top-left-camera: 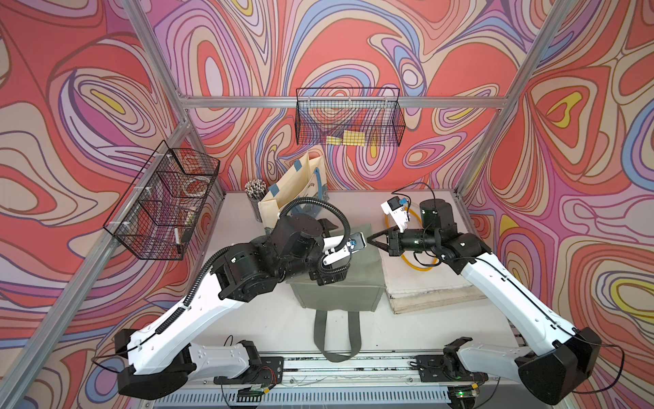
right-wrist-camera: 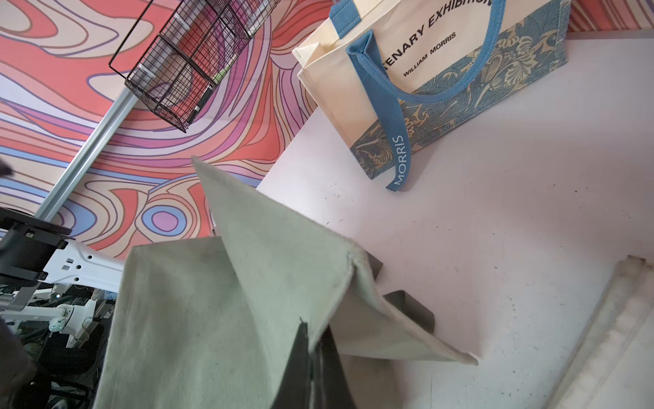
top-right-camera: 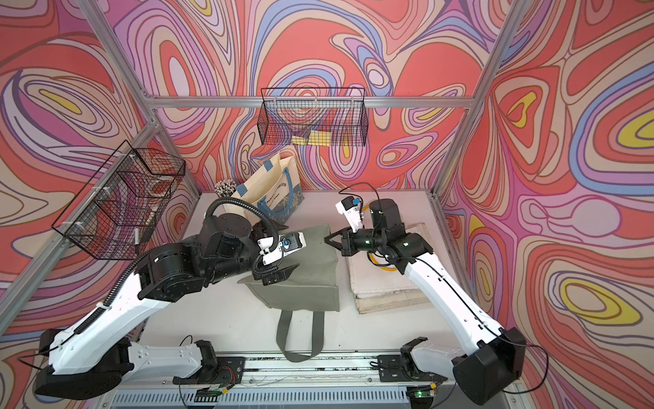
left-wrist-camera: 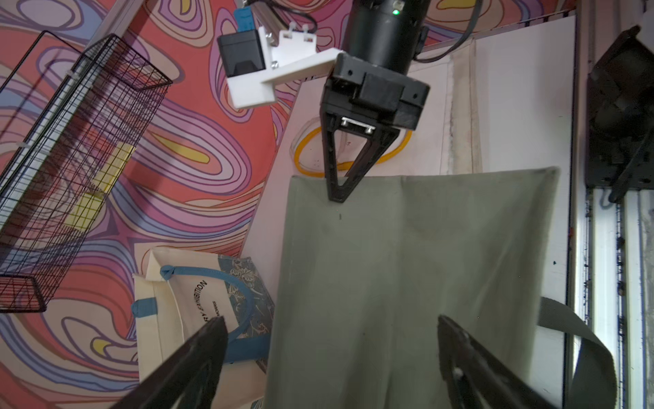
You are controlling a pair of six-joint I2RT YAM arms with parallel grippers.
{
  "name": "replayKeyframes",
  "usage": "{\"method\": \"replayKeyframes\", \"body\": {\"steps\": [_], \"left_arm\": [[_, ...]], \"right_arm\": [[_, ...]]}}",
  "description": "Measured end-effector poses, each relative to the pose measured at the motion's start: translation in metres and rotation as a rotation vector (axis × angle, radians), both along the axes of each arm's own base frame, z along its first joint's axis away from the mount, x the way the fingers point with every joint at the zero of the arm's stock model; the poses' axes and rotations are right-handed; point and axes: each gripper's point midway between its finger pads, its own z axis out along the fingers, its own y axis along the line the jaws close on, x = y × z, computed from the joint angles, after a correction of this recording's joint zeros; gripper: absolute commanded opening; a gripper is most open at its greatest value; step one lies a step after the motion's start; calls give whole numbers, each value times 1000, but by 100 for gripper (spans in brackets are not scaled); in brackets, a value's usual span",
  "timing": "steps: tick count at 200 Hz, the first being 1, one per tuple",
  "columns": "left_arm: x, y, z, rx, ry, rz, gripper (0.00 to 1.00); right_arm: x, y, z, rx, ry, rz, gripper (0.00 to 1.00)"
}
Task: Put away the canvas bag
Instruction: Press the canvas bag.
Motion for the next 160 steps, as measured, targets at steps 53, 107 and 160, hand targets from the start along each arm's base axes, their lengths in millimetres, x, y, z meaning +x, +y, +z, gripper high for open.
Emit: {"method": "replayKeyframes", "body": {"steps": [53, 107, 160], "left_arm": [[19, -21, -53, 144, 119, -4, 93], [43, -26, -61, 170, 172, 37, 78], [49, -31, -56, 136, 219, 29, 57]], "right_arm": [[-3, 0, -2, -6, 1, 16, 1], [-8, 0, 5, 8, -15, 29, 2], [-17, 5, 15, 19, -62, 57, 2]]}}
